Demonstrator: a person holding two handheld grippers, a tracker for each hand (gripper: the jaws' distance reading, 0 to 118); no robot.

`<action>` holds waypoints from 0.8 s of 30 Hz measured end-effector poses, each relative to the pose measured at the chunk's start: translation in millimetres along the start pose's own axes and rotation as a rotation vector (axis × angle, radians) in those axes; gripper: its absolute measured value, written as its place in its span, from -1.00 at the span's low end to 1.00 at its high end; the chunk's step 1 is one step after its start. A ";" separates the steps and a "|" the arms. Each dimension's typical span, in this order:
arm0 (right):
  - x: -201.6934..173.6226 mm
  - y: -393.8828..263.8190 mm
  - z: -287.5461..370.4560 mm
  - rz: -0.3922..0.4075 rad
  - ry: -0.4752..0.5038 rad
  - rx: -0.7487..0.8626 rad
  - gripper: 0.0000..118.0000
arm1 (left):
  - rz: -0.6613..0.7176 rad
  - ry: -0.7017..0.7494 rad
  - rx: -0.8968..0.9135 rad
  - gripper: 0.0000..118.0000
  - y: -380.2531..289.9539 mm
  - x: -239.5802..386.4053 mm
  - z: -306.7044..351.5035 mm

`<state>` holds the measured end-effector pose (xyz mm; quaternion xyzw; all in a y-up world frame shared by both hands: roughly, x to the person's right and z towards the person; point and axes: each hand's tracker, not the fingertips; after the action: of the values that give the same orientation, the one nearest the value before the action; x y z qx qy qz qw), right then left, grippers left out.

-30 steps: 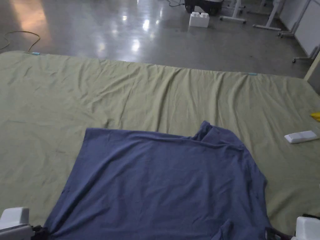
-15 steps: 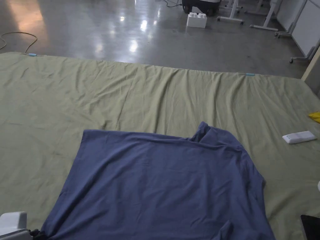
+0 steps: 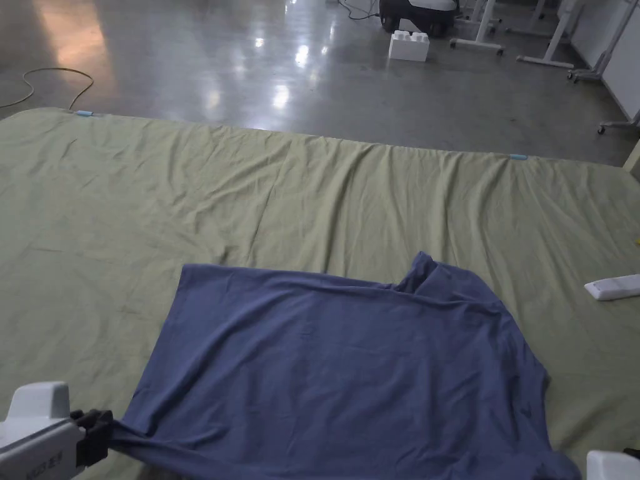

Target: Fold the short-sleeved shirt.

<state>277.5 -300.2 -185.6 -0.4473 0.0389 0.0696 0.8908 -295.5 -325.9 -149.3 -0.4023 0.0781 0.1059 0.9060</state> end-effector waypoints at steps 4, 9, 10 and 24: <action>0.2 37.0 -8.7 0.000 0.004 0.049 -0.83 | -0.007 -0.003 0.022 -0.86 27.2 7.2 -13.5; 4.9 82.8 -40.1 -0.039 0.015 0.082 -0.83 | -0.015 0.008 0.068 -0.86 58.7 13.1 -44.4; 5.6 90.3 -46.9 -0.047 0.015 0.085 -0.83 | -0.019 0.011 0.077 -0.86 65.1 13.9 -49.9; 15.3 143.4 -124.3 -0.070 0.007 0.019 -0.82 | 0.001 0.061 0.024 -0.87 118.2 19.5 -130.2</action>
<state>269.0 -313.9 -375.3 -0.4404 0.0269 0.0362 0.8967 -314.1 -343.2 -324.4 -0.3942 0.1071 0.0932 0.9080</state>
